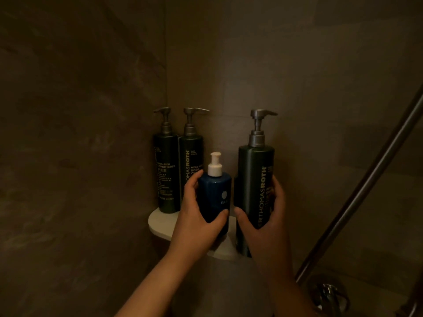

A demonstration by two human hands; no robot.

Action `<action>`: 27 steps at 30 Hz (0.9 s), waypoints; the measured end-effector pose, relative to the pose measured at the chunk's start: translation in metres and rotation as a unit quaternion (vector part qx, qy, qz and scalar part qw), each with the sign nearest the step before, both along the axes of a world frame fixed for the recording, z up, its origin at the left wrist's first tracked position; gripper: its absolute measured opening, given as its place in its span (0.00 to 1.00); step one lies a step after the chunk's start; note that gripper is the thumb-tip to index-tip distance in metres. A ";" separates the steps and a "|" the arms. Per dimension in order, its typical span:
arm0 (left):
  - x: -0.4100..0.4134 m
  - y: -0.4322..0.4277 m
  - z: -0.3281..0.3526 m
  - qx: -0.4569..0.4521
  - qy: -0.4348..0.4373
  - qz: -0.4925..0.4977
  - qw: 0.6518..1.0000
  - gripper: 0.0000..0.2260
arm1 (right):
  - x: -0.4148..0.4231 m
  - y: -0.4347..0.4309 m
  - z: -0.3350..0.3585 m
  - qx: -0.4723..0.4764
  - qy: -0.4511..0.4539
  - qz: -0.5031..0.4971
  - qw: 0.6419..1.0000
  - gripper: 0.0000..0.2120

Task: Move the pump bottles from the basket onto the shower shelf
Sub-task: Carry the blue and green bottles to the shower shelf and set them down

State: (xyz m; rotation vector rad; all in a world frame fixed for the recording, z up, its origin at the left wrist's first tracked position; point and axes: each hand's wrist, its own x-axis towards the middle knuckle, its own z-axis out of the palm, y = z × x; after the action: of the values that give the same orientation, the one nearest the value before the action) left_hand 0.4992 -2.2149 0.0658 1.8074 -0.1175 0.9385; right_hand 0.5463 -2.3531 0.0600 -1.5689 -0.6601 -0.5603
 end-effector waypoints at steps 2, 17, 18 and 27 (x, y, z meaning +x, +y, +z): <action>0.003 -0.001 -0.005 0.000 0.003 0.008 1.000 0.40 | 0.002 0.002 -0.003 0.007 -0.004 -0.009 1.000 0.43; 0.002 0.005 -0.026 0.028 0.017 0.033 0.999 0.39 | 0.010 0.009 -0.017 0.021 0.014 0.010 1.000 0.43; 0.001 0.005 -0.026 0.032 0.019 0.033 0.999 0.40 | 0.008 0.008 -0.019 0.017 0.020 0.011 1.000 0.43; -0.009 0.004 -0.029 0.036 0.019 0.045 0.998 0.40 | -0.009 -0.005 -0.049 -0.004 0.000 -0.081 0.997 0.37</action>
State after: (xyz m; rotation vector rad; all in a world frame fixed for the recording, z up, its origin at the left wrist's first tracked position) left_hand 0.4902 -2.2112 0.0369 1.9100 -0.0468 0.9738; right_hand 0.5377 -2.3577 0.0112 -1.6402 -0.5383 -0.6774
